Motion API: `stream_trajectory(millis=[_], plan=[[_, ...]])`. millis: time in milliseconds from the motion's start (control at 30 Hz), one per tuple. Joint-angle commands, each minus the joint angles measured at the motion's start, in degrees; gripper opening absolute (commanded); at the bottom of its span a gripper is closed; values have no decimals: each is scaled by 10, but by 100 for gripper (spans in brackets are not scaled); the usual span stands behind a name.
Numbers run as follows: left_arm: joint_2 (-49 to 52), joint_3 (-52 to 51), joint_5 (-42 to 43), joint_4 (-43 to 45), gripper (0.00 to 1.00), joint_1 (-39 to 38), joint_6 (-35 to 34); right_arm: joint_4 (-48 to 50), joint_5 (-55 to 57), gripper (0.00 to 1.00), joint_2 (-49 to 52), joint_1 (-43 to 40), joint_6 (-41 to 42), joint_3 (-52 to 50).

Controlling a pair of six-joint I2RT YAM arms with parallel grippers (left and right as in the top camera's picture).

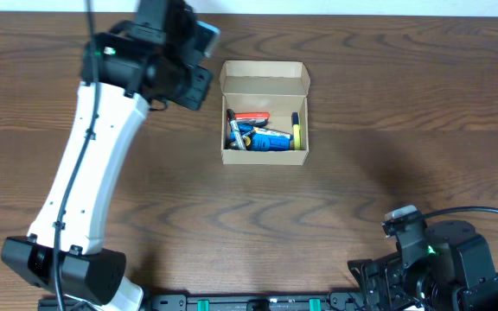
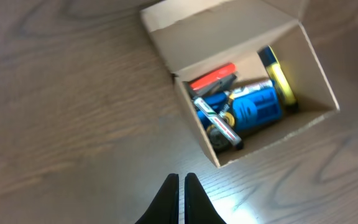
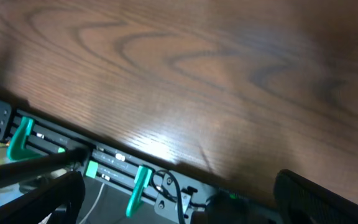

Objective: Pack container
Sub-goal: 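Carry the blue-capped marker into the box and release it, then bring both grippers to the box lid flaps at its back edge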

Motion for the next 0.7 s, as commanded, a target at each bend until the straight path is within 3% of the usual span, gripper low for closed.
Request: stream_trajectory(millis=[0,100,367,433,533,600,633,667], plan=[[11,-1,35,-1,6,38,-73,17,-16,99,-1,4,10,0],[23,-1,36,-5,6,70,-109,24,-58,99,-1,4,45,0],[64,-1,37,0,6,90,-113,103,-66,96,-1,4,108,-1],[82,-1,47,10,6,90,-132,137,-40,82,-1,4,111,-7],[116,-1,79,25,6,90,-149,196,10,34,7,4,154,-29],[141,-1,100,37,6,90,-149,235,33,10,24,4,184,-47],[152,-1,102,43,6,90,-154,253,41,1,37,3,194,-56],[165,-1,102,51,6,90,-163,274,47,1,56,1,203,-64]])
